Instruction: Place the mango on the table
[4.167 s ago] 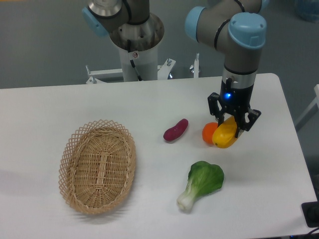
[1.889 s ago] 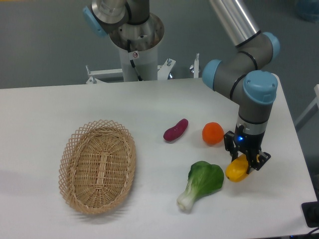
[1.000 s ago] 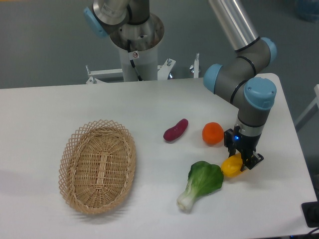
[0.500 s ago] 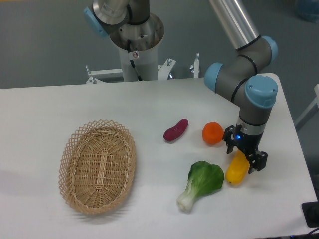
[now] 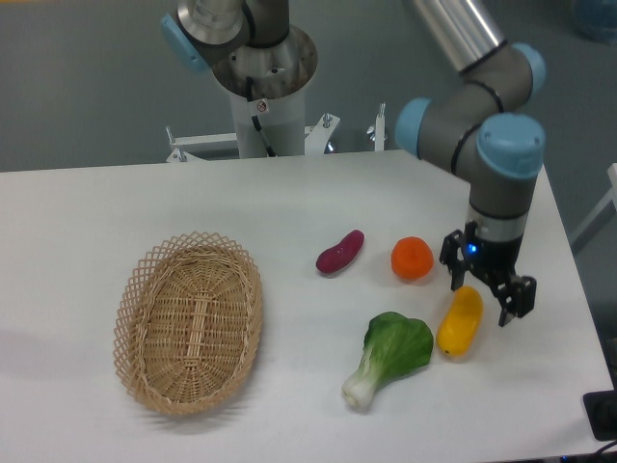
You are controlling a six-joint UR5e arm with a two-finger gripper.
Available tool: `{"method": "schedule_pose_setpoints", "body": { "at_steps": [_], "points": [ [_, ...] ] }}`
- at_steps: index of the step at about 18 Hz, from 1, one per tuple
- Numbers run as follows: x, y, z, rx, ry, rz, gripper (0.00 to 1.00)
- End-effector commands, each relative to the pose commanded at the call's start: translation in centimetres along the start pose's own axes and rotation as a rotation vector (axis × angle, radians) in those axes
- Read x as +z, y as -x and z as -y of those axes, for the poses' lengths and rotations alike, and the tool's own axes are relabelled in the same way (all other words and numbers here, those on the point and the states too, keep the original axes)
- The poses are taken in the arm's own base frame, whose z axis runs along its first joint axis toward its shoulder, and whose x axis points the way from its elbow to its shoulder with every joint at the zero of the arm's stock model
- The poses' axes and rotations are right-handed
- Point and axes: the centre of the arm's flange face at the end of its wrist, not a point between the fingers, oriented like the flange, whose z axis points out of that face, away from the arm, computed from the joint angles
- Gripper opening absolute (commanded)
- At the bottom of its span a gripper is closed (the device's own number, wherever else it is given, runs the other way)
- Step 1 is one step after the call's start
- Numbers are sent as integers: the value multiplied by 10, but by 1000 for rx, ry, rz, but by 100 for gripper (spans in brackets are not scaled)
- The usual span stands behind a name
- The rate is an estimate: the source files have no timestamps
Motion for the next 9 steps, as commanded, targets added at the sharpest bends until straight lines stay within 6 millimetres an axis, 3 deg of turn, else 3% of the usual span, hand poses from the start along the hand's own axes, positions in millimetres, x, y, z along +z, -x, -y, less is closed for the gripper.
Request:
{"method": "schedule_pose_setpoints", "body": {
  "at_steps": [2,5,9],
  "points": [
    [-27,-9,-3,-14,1,-24,100],
    [-51,-18,-27,-49,16,-58,100],
    [-66,-20,-55,-20,45,-56,100]
  ]
}}
